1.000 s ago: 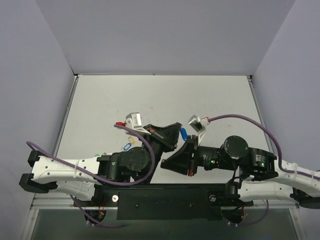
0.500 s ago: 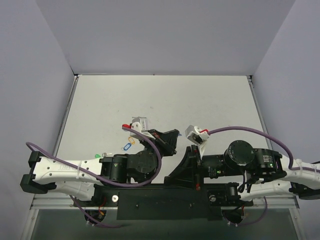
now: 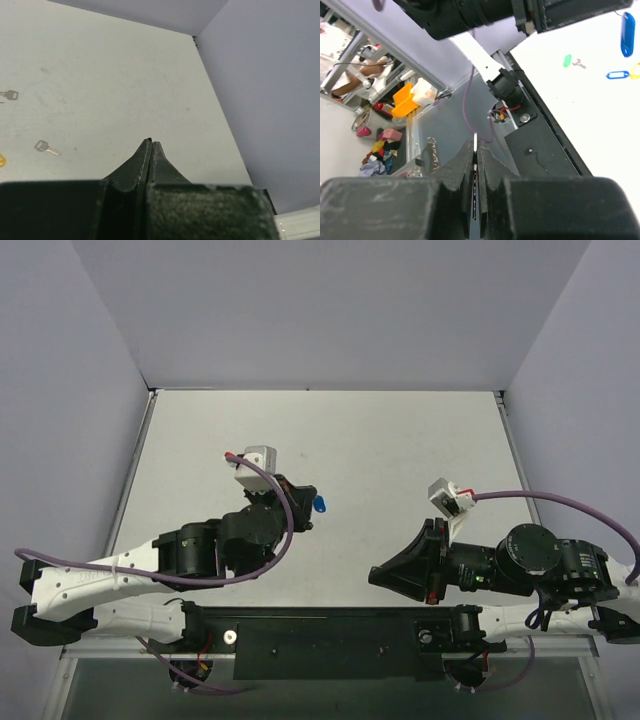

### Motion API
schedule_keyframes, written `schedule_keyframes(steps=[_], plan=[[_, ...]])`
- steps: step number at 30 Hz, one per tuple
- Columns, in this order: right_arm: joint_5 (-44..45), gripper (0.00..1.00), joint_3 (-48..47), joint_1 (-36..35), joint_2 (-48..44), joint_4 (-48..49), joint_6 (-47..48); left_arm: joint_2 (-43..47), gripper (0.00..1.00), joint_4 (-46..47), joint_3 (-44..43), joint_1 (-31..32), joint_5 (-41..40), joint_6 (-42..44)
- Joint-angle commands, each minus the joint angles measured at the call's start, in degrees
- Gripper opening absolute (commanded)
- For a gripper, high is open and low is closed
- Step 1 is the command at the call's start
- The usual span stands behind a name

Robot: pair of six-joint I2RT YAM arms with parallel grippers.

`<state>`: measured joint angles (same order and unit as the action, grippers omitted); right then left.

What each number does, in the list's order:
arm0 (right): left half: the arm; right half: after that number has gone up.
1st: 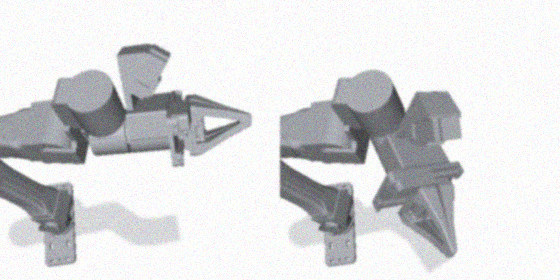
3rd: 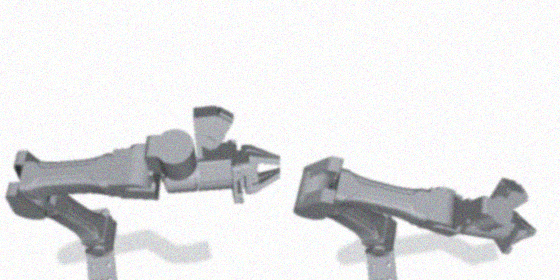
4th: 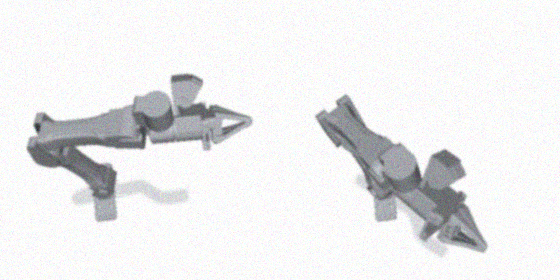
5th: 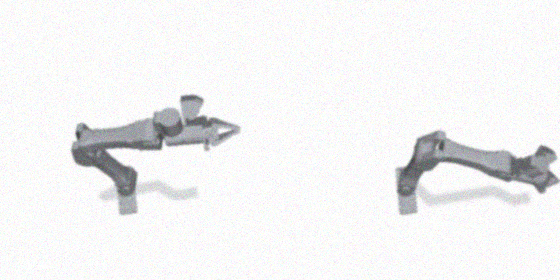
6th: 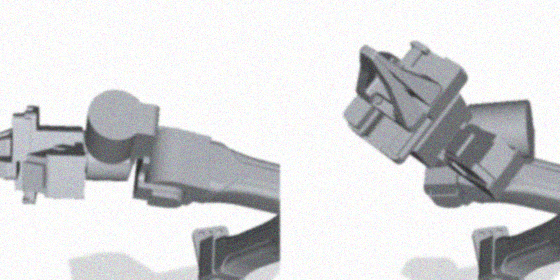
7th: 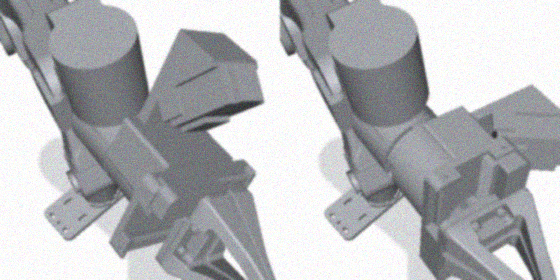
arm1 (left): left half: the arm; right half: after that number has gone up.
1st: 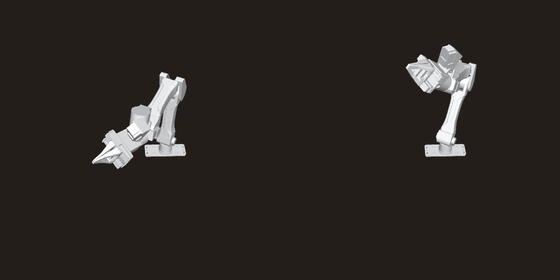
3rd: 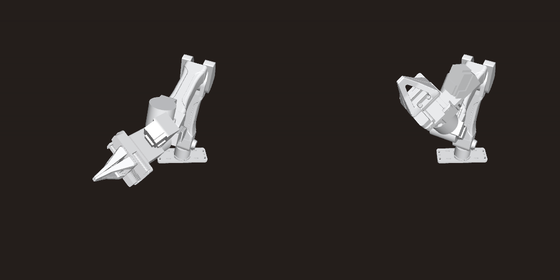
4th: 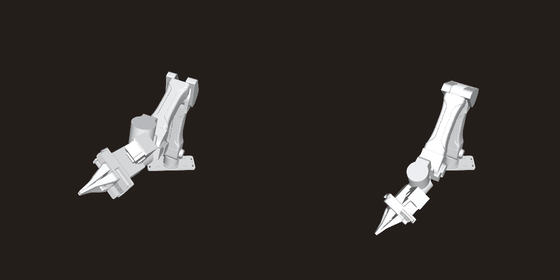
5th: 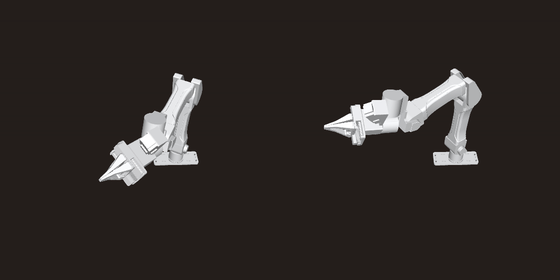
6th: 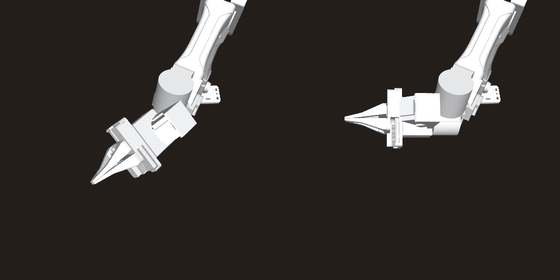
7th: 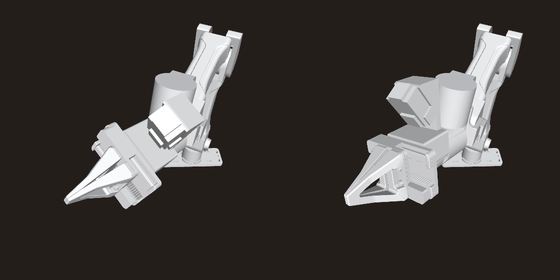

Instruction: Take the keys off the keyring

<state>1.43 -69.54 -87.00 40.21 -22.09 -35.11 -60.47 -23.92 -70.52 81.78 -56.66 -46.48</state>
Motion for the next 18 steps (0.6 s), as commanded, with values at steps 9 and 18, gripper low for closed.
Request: schedule_keyframes(steps=[9, 18], plan=[[21.15, 0.0, 0.63, -0.1, 2.33, -10.16, -10.06, 3.6, 0.0, -12.82, -2.17, -7.41, 14.2, 9.56], [27.22, 0.0, 6.16, -0.1, 2.77, -13.6, -20.87, 3.43, 0.0, -11.58, 1.26, -18.56, 23.24, 13.61]])
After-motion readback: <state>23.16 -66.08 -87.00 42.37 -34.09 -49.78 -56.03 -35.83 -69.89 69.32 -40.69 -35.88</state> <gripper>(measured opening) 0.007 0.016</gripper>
